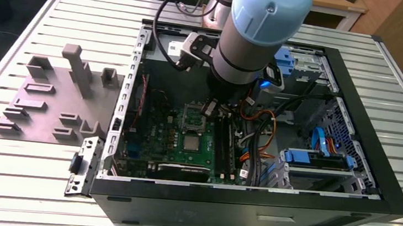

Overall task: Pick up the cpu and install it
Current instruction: 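Place the cpu into insertion slot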

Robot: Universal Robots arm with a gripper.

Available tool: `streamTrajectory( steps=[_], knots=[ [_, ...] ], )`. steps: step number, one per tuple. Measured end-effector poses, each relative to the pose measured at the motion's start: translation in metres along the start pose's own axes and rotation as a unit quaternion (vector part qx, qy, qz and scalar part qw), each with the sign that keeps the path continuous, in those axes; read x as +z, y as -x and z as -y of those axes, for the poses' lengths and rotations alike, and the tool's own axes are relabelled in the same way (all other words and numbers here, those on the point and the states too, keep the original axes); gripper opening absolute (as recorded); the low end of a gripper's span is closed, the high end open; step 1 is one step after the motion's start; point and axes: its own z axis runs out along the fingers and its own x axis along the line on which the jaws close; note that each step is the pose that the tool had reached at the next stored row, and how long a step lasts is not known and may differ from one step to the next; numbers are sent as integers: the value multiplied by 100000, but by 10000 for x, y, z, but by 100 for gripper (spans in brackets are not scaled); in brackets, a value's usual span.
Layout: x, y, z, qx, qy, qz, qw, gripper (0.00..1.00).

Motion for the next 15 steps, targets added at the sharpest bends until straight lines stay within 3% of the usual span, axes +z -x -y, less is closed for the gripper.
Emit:
streamTrajectory(
  steps=[8,12,15],
  knots=[
    [-52,13,-8,31,-229,-479,99999,11],
    [-65,16,-10,65,-508,-1089,99993,11],
    [-85,20,-13,71,-576,-1241,99991,11]
  ],
)
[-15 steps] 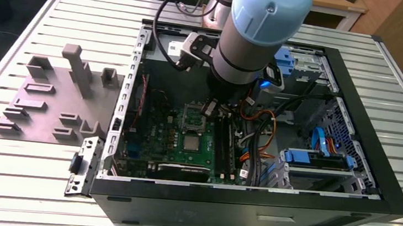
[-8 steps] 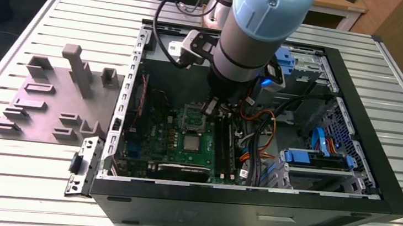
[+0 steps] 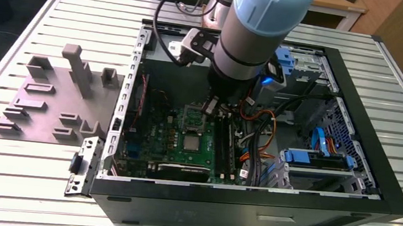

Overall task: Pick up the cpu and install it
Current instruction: 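Place the cpu into insertion slot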

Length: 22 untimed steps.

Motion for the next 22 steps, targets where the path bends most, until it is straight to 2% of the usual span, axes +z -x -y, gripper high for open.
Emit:
streamTrajectory(
  steps=[12,22],
  knots=[
    [-57,12,-9,31,-359,-764,99996,11],
    [-69,10,-9,79,-895,-1907,99978,11]
  ],
)
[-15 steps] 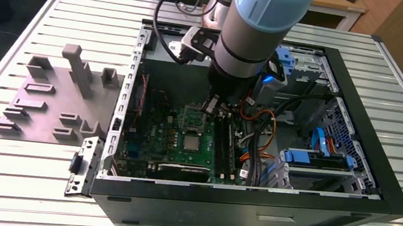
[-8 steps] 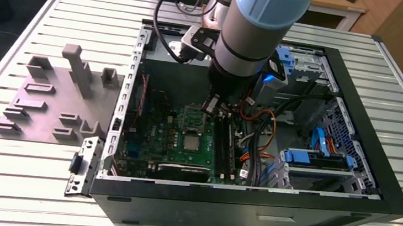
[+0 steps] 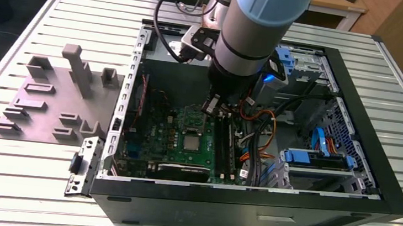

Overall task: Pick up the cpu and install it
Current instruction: 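Place the cpu into insertion slot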

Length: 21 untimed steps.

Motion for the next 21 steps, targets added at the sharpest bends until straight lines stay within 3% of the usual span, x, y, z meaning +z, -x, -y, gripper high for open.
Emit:
streamTrajectory(
  steps=[6,21],
  knots=[
    [-17,-2,0,17,-187,-408,99999,11],
    [-52,-17,-13,27,-278,-580,99998,11]
  ],
)
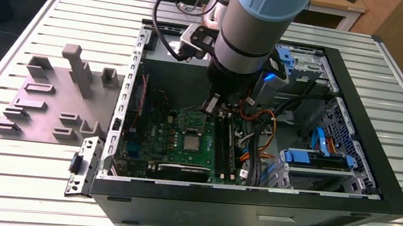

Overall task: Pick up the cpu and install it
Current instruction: 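Place the cpu into insertion slot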

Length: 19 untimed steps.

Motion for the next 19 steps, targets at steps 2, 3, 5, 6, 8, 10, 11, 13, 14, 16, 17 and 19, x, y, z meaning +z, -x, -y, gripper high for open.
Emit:
streamTrajectory(
  steps=[2,3,5,6,8,10,11,13,14,16,17,19],
  knots=[
    [-1,-4,-7,-1,-1,-2,100000,11],
    [-2,-6,-10,-3,1,0,100000,11],
    [-3,-8,-16,-6,3,6,100000,11],
    [-5,-9,-18,-8,4,8,100000,11],
    [-11,-10,-23,-5,2,0,100000,11],
    [-18,-10,-26,-8,3,2,100000,11],
    [-20,-10,-28,-7,3,10,100000,11],
    [-24,-10,-29,-5,3,7,100000,11],
    [-26,-9,-29,-5,2,0,100000,11],
    [-31,-9,-30,-5,2,-6,100000,11],
    [-34,-8,-30,-5,3,-6,100000,11],
    [-37,-7,-30,-6,3,11,100000,11]
  ],
)
